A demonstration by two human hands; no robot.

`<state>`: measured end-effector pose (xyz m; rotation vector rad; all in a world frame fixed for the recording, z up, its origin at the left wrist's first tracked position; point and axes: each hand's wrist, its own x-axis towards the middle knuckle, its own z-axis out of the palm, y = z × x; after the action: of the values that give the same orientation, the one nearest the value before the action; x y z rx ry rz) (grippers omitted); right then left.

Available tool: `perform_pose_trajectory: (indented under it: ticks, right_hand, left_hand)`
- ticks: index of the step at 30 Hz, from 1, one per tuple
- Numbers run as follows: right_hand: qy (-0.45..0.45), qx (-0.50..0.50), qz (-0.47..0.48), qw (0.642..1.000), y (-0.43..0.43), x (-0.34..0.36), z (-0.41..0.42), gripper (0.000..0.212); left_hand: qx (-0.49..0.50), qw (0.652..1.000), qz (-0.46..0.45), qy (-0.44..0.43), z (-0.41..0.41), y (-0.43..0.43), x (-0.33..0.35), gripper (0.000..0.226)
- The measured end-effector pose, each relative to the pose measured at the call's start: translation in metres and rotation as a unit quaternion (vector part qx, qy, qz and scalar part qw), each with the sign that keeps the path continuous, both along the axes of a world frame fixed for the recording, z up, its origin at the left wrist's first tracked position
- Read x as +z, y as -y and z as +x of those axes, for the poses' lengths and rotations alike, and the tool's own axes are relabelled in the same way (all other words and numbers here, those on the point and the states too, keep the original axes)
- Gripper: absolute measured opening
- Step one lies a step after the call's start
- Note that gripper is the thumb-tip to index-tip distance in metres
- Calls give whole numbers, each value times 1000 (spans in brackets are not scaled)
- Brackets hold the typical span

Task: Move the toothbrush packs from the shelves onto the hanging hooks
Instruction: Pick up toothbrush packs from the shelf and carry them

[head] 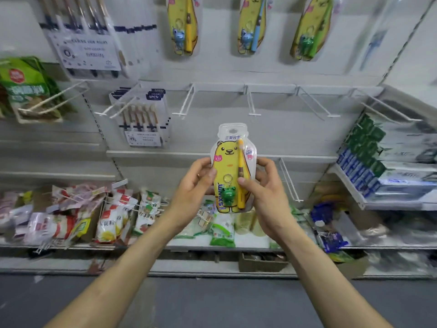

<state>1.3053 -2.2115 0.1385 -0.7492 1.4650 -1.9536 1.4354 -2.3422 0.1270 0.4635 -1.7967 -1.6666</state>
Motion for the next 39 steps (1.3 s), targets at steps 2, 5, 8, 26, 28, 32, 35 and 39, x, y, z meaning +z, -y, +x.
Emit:
perform_pose_trajectory:
  ticks: [2,5,8,26,28,32,35,39]
  right_hand:
    - [-13,-7,-18,1000,-23,16,-19,46]
    - [-49,-8,-35,998,-44,46,-43,45]
    - [-75,-12,-50,996,-51,77,-58,31]
    - [-171,-31,-46,984,40,170,-83,12]
    - [-187,-26,-42,981,63,178,-75,11]
    - [-214,-8,-45,976,109,195,-53,10]
    - [-229,4,-35,973,144,205,-39,8]
    - [-235,10,-29,972,184,215,-28,8]
  left_hand:
    - [-3,1000,-12,-16,-17,-28,17,38]
    - [6,999,-45,-25,-43,-49,45,43]
    - [23,997,-63,-38,-62,-56,76,40]
    - [91,986,-107,-87,-73,28,169,23]
    - [107,983,-111,-97,-61,47,176,18]
    - [134,978,-117,-110,-35,91,190,13]
    - [166,973,-115,-116,-20,121,197,10]
    - [186,971,-116,-92,-9,158,206,11]
